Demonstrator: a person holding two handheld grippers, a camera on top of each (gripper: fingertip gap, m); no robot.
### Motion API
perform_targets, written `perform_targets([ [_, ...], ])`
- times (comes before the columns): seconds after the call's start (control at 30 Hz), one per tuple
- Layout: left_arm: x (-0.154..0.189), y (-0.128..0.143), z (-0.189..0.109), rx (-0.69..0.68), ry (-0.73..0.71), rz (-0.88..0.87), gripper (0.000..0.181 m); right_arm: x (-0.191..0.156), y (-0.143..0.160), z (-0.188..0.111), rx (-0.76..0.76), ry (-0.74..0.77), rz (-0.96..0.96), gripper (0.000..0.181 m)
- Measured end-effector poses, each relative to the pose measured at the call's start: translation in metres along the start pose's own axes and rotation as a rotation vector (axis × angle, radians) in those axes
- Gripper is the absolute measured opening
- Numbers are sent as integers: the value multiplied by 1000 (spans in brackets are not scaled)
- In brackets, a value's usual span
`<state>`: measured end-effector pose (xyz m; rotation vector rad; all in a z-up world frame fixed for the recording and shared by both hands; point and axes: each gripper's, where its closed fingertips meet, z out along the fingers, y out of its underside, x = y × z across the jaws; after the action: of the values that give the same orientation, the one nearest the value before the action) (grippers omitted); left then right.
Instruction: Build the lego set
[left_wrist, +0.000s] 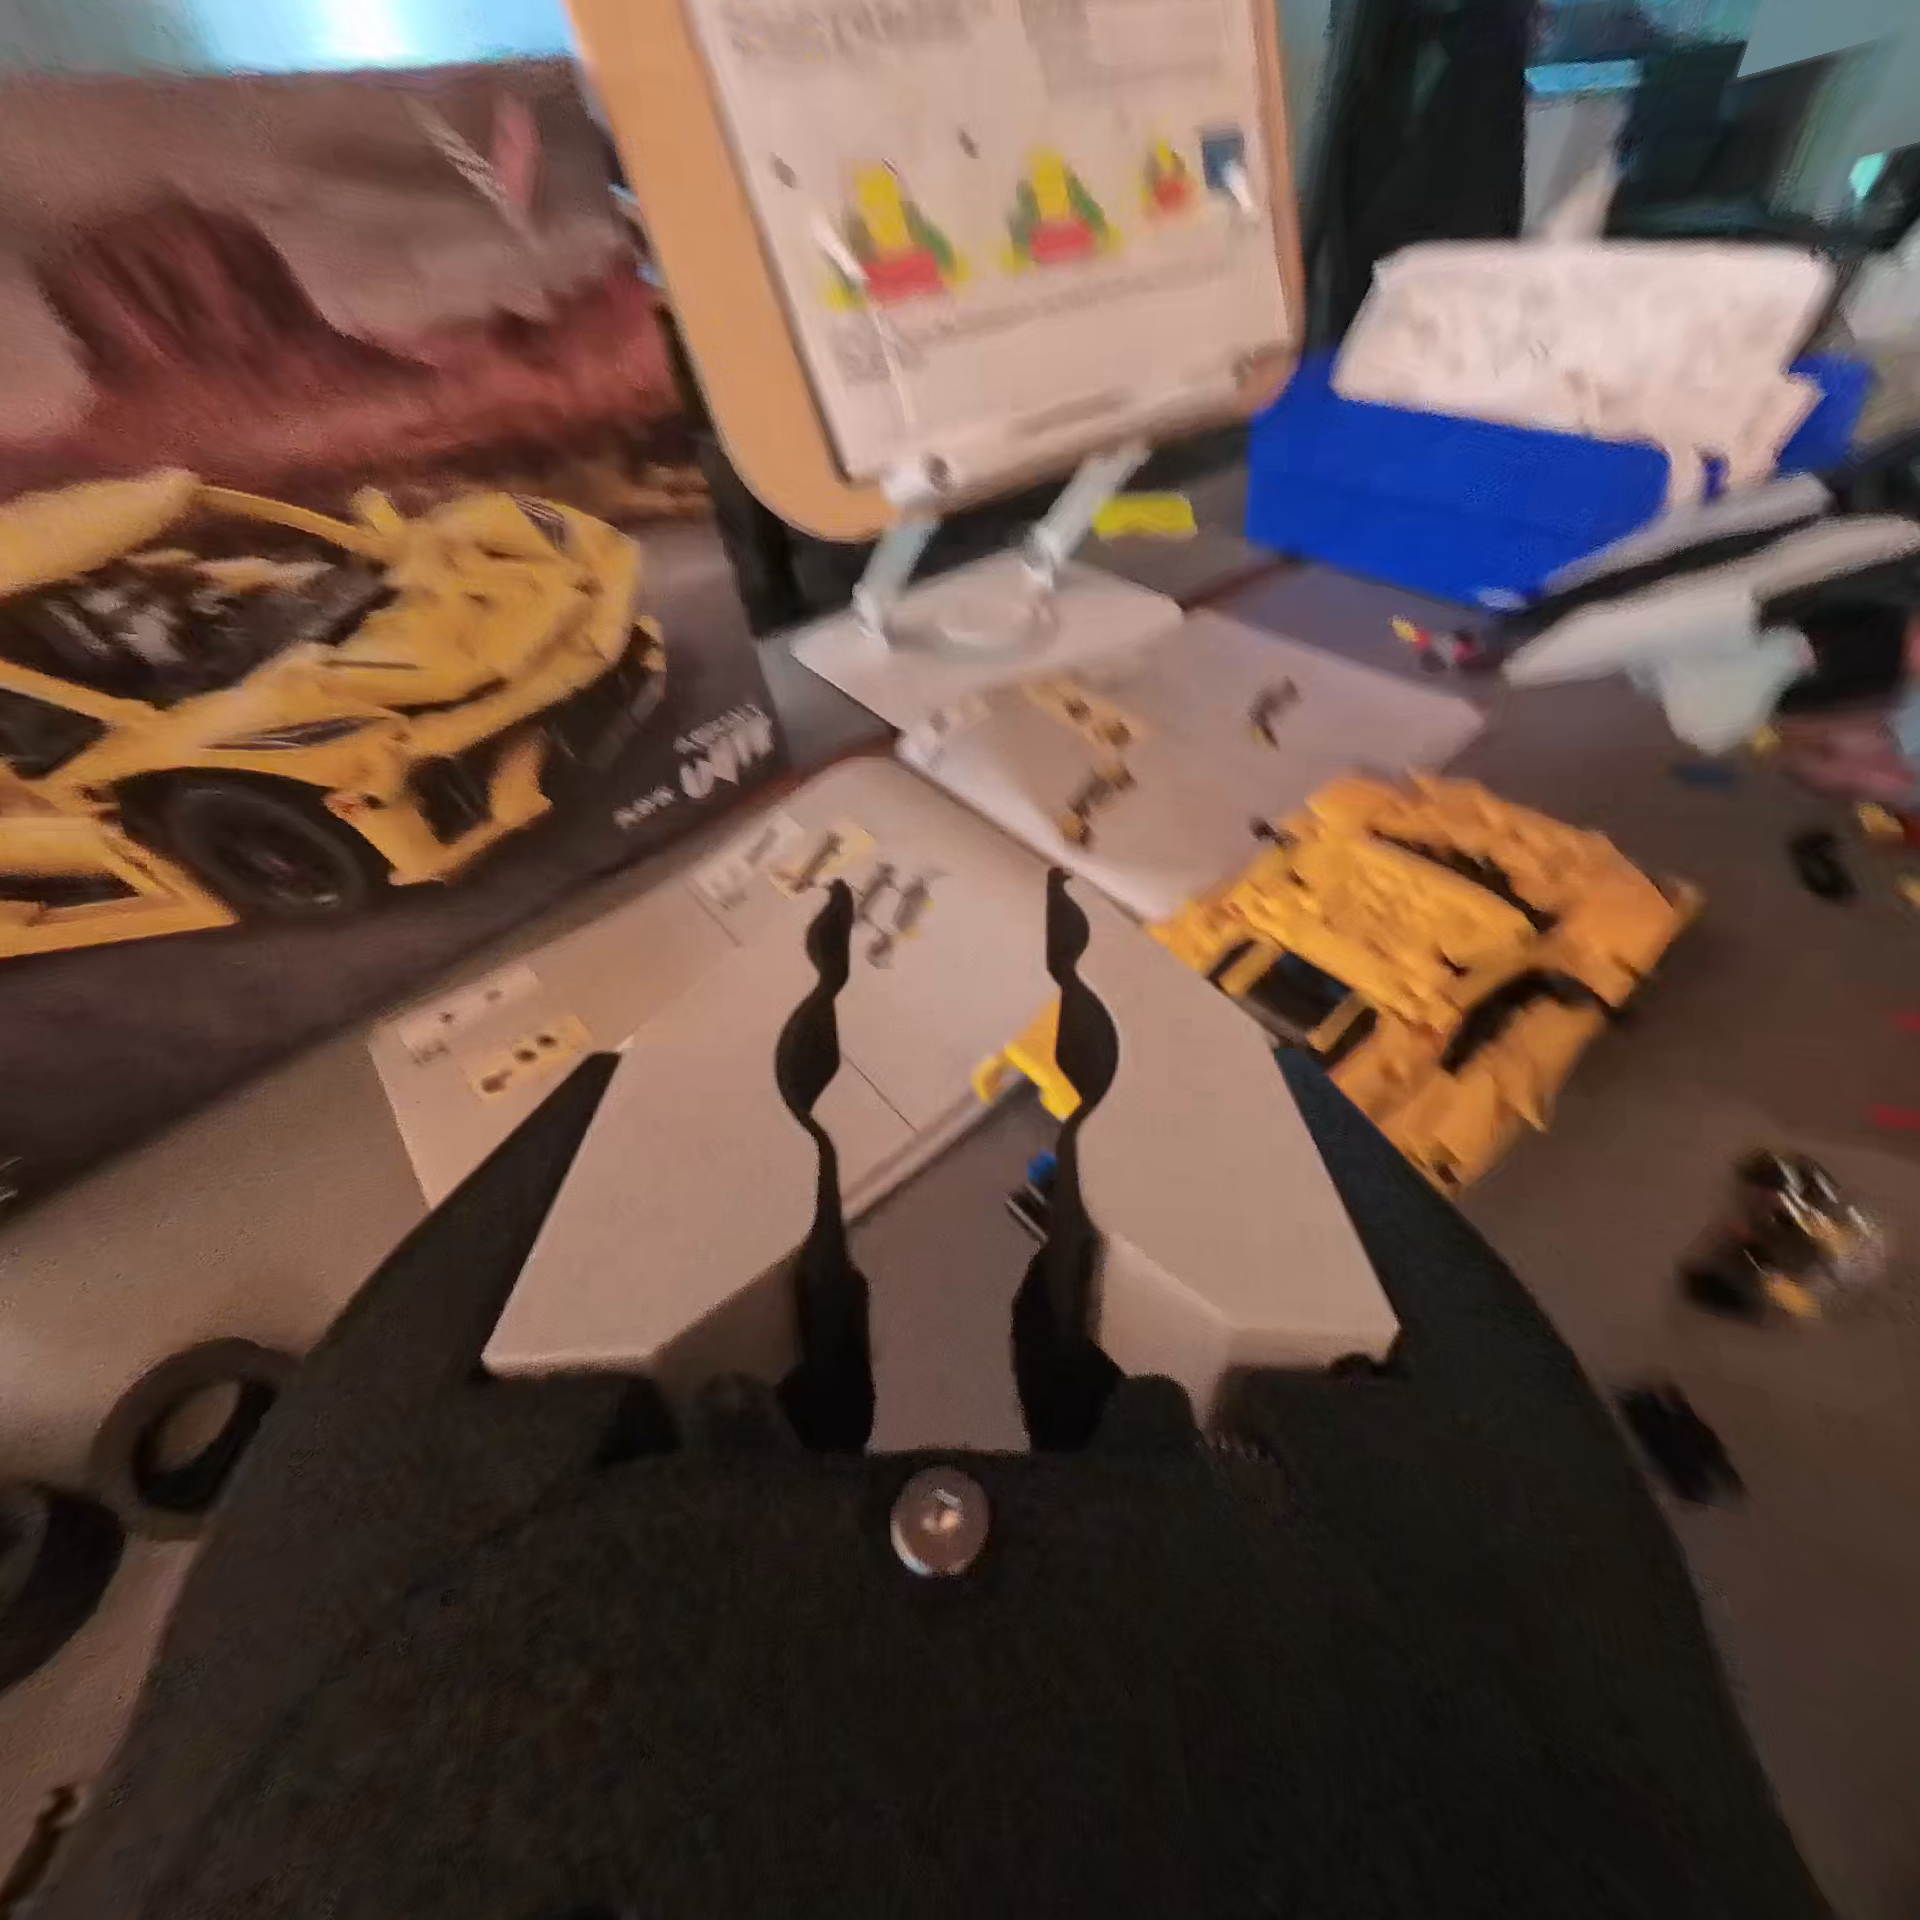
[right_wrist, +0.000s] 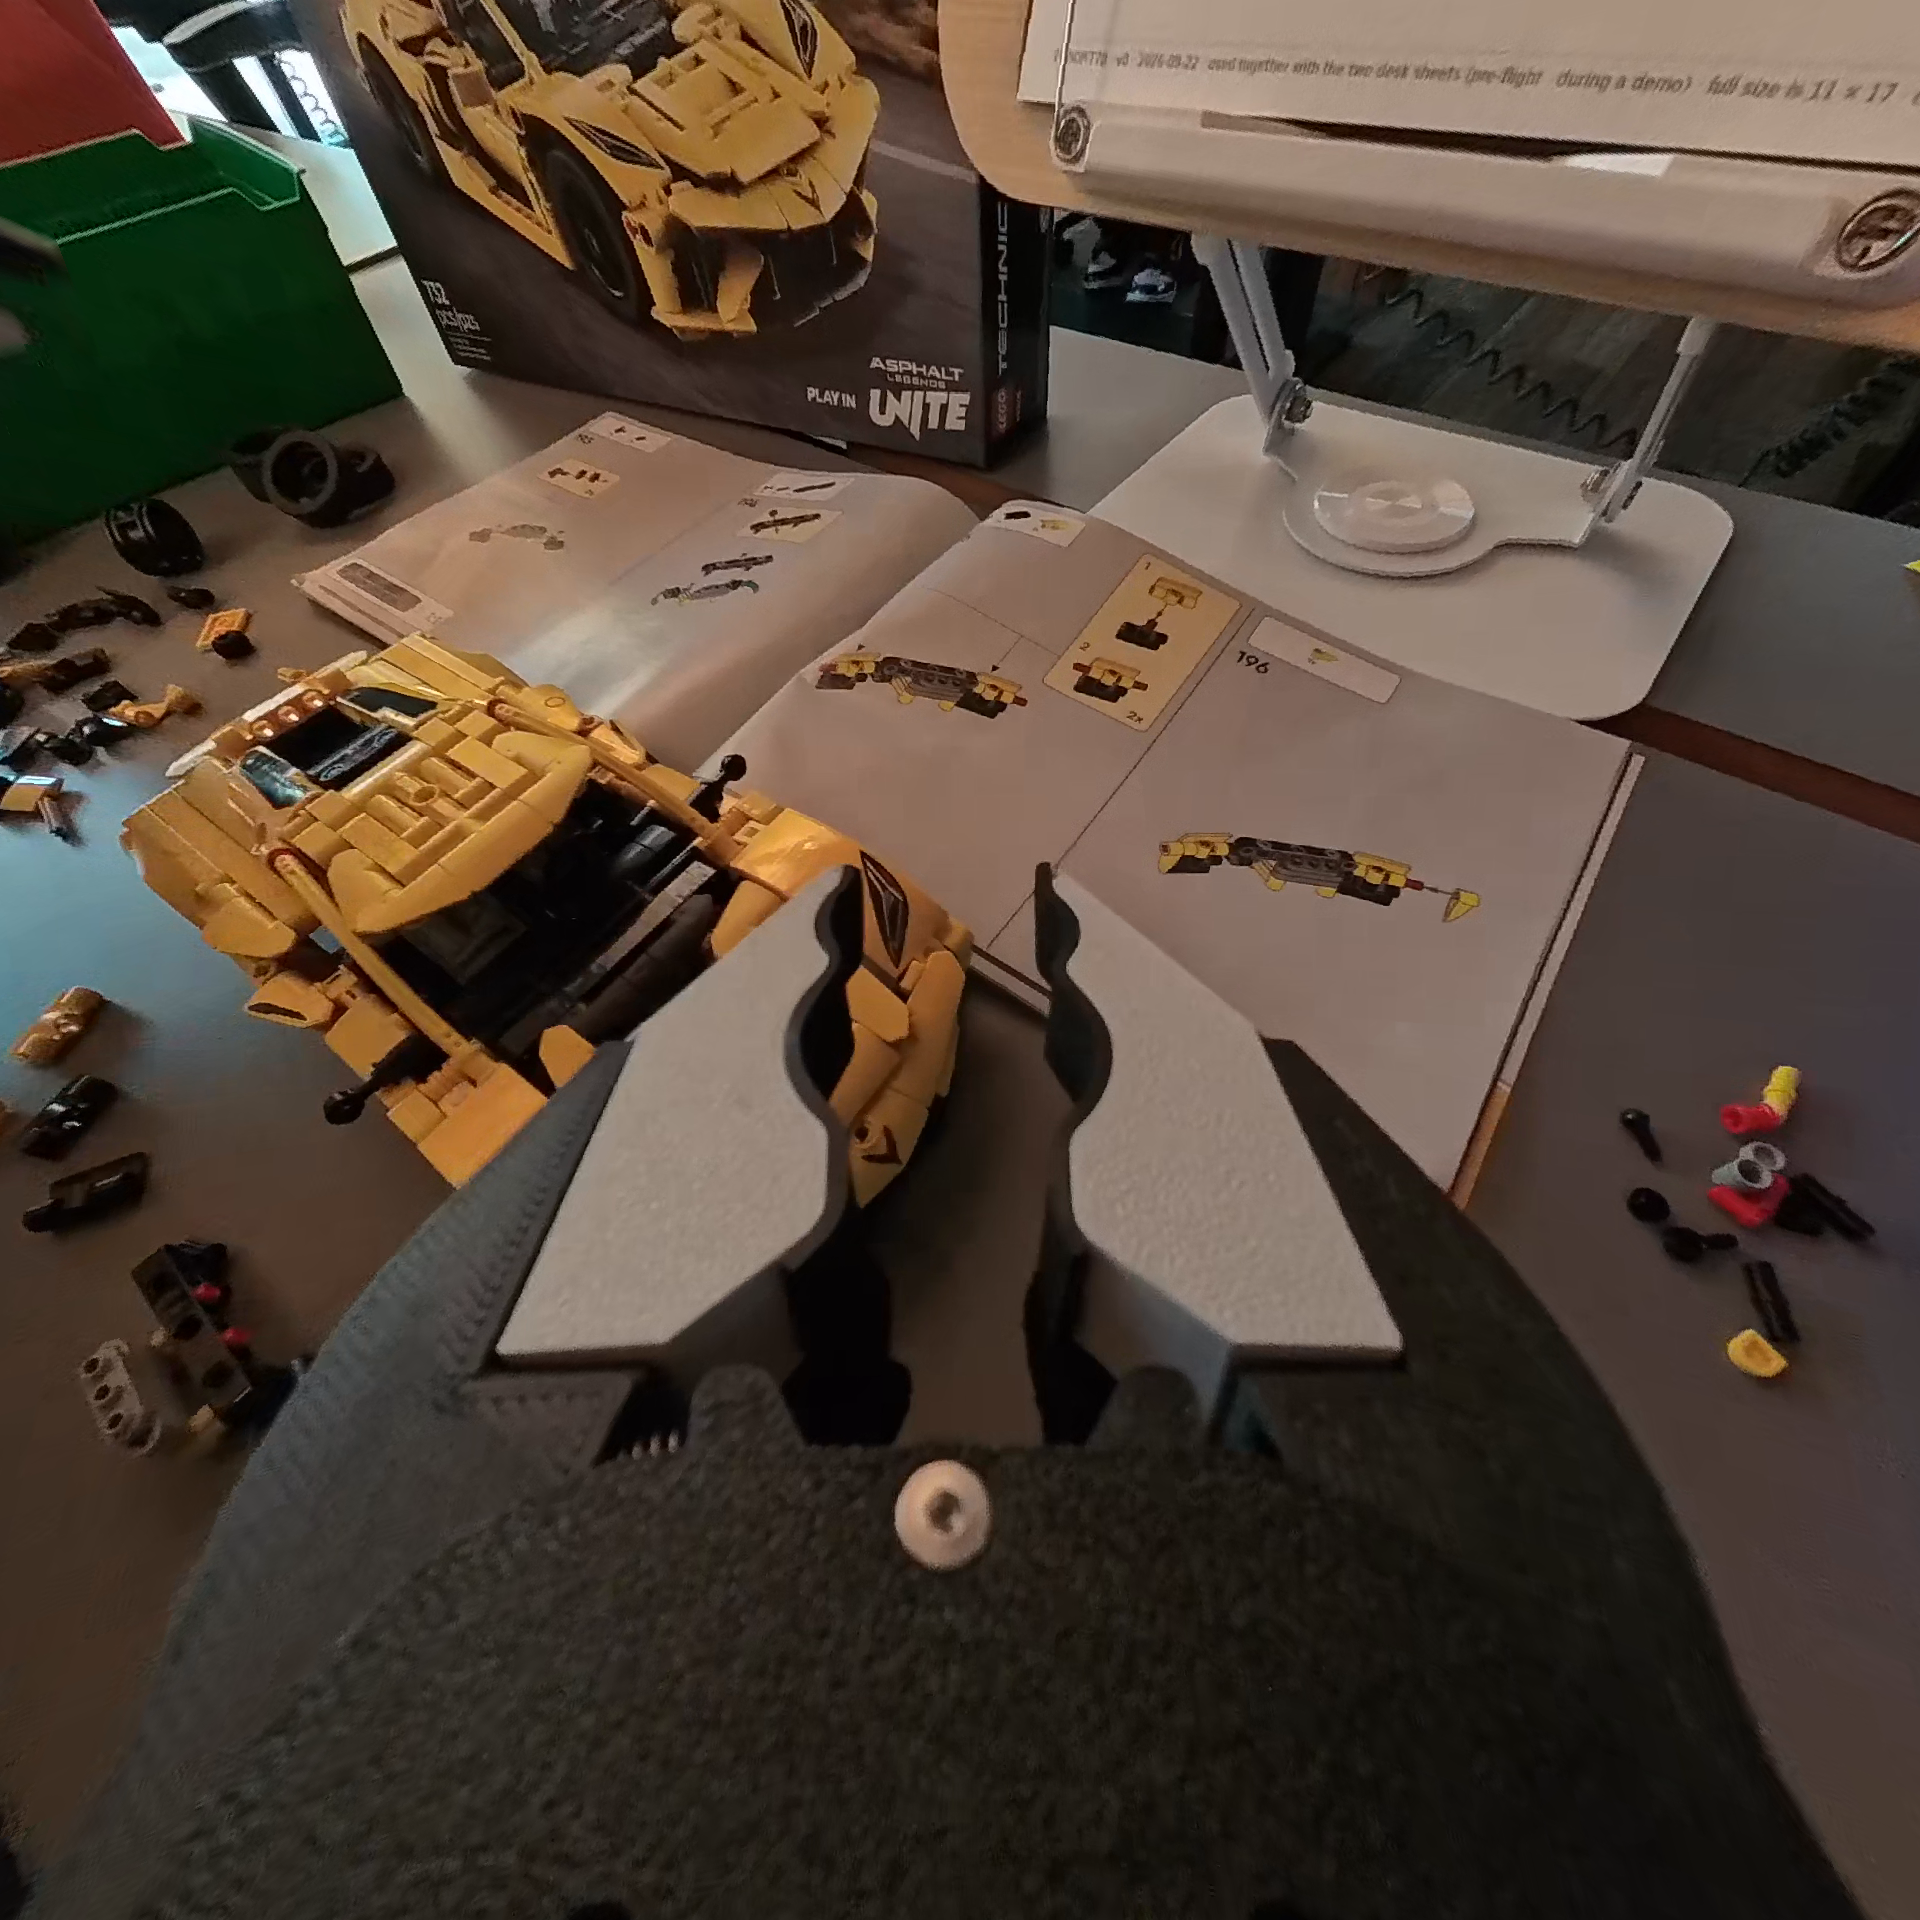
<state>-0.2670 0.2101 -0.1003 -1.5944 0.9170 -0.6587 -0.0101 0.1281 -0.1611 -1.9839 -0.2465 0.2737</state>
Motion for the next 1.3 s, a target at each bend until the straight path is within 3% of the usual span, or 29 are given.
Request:
perform_targets([
  [0.13,-24,17,17,11,-70,-93,36,3,0,1,21,14,-9,32],
  [0.23,-30,22,13,78,-83,-87,22,5,2,3,25,29,-29,35],
  [0.37,-34,40,11,-27,-82,-60,22,16,8,5,1,89,-79,39],
  [0.5,-21,56,21,-87,-7,-178,24,6,5,7,7,31,-31,40],
  [0.6,-16,69,28,-164,-11,-168,23,9,11,10,-10,49,-50,40],
  [0.83,-5,75,33,-187,-21,-53,21,16,-8,1,108,32,56,31],
  [1.3,-9,65,26,-155,-6,-176,20,9,-2,-4,65,-16,89,31],
])
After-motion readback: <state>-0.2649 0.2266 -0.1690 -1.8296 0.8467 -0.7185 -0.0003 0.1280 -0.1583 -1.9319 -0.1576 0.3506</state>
